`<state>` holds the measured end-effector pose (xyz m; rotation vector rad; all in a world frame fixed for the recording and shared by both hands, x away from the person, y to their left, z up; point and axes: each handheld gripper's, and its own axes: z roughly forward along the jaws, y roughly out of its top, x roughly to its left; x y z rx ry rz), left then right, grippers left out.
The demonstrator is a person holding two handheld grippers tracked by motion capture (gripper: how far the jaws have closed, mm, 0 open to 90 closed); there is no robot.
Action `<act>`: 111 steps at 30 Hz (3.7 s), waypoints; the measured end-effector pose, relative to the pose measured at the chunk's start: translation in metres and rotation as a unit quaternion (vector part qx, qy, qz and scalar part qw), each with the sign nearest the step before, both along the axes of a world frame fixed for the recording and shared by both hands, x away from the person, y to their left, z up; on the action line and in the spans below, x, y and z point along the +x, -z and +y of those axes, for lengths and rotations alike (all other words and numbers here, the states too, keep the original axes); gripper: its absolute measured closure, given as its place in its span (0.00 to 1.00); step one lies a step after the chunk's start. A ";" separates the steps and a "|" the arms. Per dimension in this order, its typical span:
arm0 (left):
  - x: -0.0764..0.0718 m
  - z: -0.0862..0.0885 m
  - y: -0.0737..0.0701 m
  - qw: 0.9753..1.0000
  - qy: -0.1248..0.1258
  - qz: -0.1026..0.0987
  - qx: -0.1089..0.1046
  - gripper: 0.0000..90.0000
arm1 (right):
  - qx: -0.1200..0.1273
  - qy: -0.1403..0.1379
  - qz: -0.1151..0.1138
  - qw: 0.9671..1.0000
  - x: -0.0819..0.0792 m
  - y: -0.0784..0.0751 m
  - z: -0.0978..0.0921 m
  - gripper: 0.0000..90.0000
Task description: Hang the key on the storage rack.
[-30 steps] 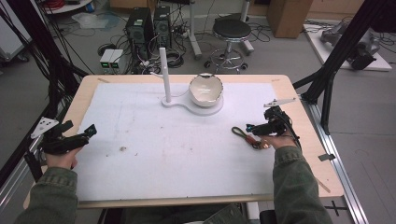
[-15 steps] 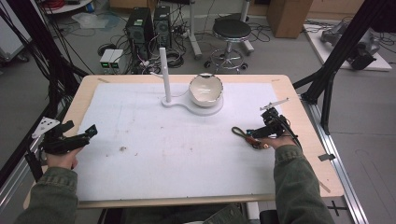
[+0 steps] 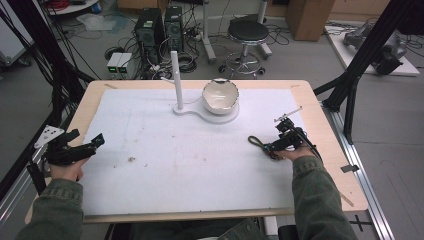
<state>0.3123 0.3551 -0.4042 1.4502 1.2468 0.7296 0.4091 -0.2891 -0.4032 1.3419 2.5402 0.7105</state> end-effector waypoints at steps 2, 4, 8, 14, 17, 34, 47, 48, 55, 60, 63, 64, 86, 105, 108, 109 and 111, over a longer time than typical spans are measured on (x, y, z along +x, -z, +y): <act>0.000 0.000 0.000 1.000 0.000 0.000 0.000 0.02 | 0.001 -0.001 0.002 1.000 0.000 0.000 0.000 0.16; 0.001 0.000 0.000 1.000 0.000 0.000 0.000 0.02 | 0.000 -0.003 0.004 1.000 0.000 0.001 0.000 0.17; 0.001 -0.001 0.000 1.000 0.001 0.000 -0.001 0.02 | -0.013 0.006 0.021 1.000 0.001 0.001 0.001 0.20; 0.001 -0.001 0.000 1.000 0.002 0.001 0.000 0.02 | -0.014 0.001 0.026 1.000 0.000 0.001 0.003 0.27; 0.001 -0.001 0.000 1.000 0.001 0.000 -0.001 0.02 | -0.020 0.002 0.024 1.000 0.000 0.001 0.005 0.32; 0.001 -0.001 0.000 1.000 -0.001 0.000 0.000 0.03 | -0.064 -0.041 0.019 0.997 -0.004 0.005 0.021 0.78; 0.000 0.000 0.000 1.000 0.002 0.000 0.001 0.03 | -0.059 -0.040 0.016 0.997 -0.007 0.003 0.021 0.85; 0.000 0.000 0.000 1.000 0.001 -0.001 0.000 0.03 | -0.056 -0.041 0.018 0.997 -0.007 0.002 0.020 0.85; 0.000 -0.001 0.000 1.000 0.003 0.001 0.003 0.03 | -0.028 -0.024 0.003 0.999 -0.010 -0.008 0.015 0.85; 0.000 -0.001 0.000 1.000 0.000 0.001 0.002 0.03 | -0.011 -0.022 -0.015 1.000 -0.009 -0.023 0.010 0.85; 0.000 0.000 0.000 1.000 -0.002 -0.002 -0.001 0.03 | -0.006 -0.019 -0.023 1.000 -0.009 -0.033 0.010 0.85; 0.000 0.000 0.000 1.000 -0.002 -0.002 -0.001 0.03 | -0.007 -0.020 -0.025 0.999 -0.009 -0.036 0.010 0.85; 0.000 -0.002 0.000 1.000 0.003 0.001 0.001 0.03 | 0.048 -0.005 -0.057 0.997 -0.009 -0.085 0.019 0.85; 0.000 -0.001 0.000 1.000 0.000 0.002 0.002 0.03 | 0.048 -0.036 -0.085 0.995 -0.003 -0.144 0.051 0.85; 0.000 -0.001 0.000 1.000 0.000 0.001 0.002 0.03 | 0.051 -0.040 -0.088 0.994 0.000 -0.150 0.058 0.85; 0.000 -0.001 0.000 1.000 0.000 0.001 0.001 0.03 | 0.049 -0.042 -0.089 0.994 0.001 -0.152 0.060 0.85; 0.000 -0.001 0.000 1.000 0.000 0.000 0.001 0.03 | 0.054 -0.045 -0.088 0.994 0.004 -0.155 0.066 0.85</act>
